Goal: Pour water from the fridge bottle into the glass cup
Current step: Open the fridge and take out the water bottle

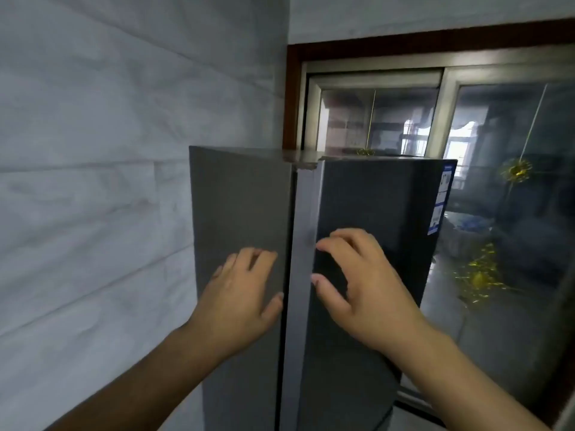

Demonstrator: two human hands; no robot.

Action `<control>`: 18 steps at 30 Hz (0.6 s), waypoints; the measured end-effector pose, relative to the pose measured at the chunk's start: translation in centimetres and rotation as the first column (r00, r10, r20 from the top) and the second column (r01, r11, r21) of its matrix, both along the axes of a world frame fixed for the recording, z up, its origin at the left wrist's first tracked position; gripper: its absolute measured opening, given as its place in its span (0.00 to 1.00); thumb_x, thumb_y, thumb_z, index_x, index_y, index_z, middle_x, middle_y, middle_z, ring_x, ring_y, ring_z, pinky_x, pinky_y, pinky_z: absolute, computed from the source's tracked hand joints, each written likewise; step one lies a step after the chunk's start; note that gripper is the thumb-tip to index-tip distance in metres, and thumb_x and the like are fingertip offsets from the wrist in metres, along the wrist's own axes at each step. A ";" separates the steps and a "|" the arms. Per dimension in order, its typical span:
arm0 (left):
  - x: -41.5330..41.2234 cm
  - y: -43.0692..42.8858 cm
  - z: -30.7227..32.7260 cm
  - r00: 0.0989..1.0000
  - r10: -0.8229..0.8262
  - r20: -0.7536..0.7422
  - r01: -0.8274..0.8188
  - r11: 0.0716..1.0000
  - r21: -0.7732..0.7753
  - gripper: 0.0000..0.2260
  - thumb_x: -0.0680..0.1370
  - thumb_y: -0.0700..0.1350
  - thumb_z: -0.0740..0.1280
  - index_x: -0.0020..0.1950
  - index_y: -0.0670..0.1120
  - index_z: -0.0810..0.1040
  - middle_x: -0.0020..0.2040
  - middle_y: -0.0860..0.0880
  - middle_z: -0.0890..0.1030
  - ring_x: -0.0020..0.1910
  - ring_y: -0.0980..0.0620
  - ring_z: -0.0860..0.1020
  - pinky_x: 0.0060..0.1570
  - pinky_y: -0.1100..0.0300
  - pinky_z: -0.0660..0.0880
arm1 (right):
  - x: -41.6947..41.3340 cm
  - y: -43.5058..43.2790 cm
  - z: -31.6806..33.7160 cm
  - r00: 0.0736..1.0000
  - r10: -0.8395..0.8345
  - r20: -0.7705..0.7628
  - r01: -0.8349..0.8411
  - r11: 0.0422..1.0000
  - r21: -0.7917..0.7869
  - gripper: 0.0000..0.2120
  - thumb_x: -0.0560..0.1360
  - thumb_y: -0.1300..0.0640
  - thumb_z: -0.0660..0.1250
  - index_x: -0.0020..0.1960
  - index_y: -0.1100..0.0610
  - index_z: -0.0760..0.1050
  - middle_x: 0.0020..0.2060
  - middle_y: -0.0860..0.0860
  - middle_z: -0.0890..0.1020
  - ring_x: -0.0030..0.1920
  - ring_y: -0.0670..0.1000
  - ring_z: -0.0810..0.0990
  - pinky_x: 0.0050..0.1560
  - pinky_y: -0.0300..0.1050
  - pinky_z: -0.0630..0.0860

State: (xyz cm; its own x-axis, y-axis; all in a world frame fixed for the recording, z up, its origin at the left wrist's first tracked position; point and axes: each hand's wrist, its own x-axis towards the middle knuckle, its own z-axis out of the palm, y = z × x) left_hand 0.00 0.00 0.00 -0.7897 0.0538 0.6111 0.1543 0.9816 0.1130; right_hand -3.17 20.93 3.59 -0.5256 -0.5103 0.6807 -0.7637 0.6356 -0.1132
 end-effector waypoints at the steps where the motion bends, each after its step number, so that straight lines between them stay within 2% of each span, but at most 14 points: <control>1: -1.2 -0.2 0.0 0.999 -0.014 -0.030 0.015 0.999 0.037 0.29 0.79 0.59 0.65 0.77 0.54 0.61 0.73 0.51 0.67 0.70 0.51 0.69 0.67 0.57 0.70 | -0.8 -0.3 0.1 0.999 0.024 -0.049 -0.027 0.998 -0.057 0.22 0.76 0.47 0.68 0.68 0.53 0.72 0.65 0.50 0.70 0.67 0.48 0.68 0.60 0.42 0.75; 6: -6.8 -1.0 -0.6 0.986 -0.054 -0.155 0.077 0.986 0.147 0.33 0.79 0.58 0.66 0.80 0.55 0.54 0.81 0.49 0.57 0.79 0.53 0.58 0.74 0.53 0.64 | -5.3 -2.4 -0.2 0.946 0.033 -0.324 -0.082 0.987 -0.138 0.24 0.75 0.52 0.71 0.68 0.58 0.74 0.71 0.61 0.66 0.76 0.59 0.61 0.74 0.54 0.65; 10: -10.0 -2.1 -1.7 0.948 -0.143 -0.285 0.193 0.968 0.158 0.31 0.80 0.63 0.58 0.81 0.60 0.50 0.83 0.51 0.50 0.81 0.53 0.52 0.74 0.55 0.57 | -8.2 -4.2 -1.5 0.910 0.019 -0.415 -0.099 0.980 -0.172 0.30 0.74 0.50 0.70 0.73 0.54 0.66 0.75 0.62 0.57 0.79 0.62 0.53 0.77 0.59 0.55; 13: -12.2 -2.6 -2.5 0.902 -0.209 -0.377 0.276 0.952 0.133 0.30 0.82 0.63 0.55 0.82 0.60 0.47 0.84 0.46 0.49 0.83 0.50 0.51 0.77 0.58 0.53 | -9.3 -5.4 -2.2 0.893 0.002 -0.450 -0.101 0.975 -0.197 0.31 0.73 0.50 0.70 0.74 0.52 0.65 0.77 0.61 0.52 0.80 0.61 0.47 0.78 0.61 0.50; 15: -13.5 -2.8 -3.0 0.863 -0.261 -0.433 0.334 0.937 0.100 0.32 0.82 0.60 0.57 0.82 0.57 0.47 0.83 0.42 0.50 0.83 0.46 0.51 0.79 0.55 0.53 | -9.8 -5.9 -2.7 0.891 -0.001 -0.453 -0.105 0.972 -0.210 0.30 0.73 0.50 0.68 0.73 0.50 0.65 0.78 0.58 0.48 0.80 0.60 0.45 0.78 0.63 0.49; 18: -15.0 -2.7 -3.1 0.782 -0.354 -0.512 0.443 0.895 0.059 0.30 0.83 0.57 0.58 0.82 0.53 0.50 0.81 0.37 0.53 0.82 0.38 0.53 0.79 0.43 0.56 | -10.1 -5.8 -2.8 0.883 -0.003 -0.469 -0.122 0.964 -0.236 0.28 0.72 0.53 0.66 0.72 0.50 0.67 0.78 0.57 0.49 0.80 0.60 0.46 0.77 0.66 0.51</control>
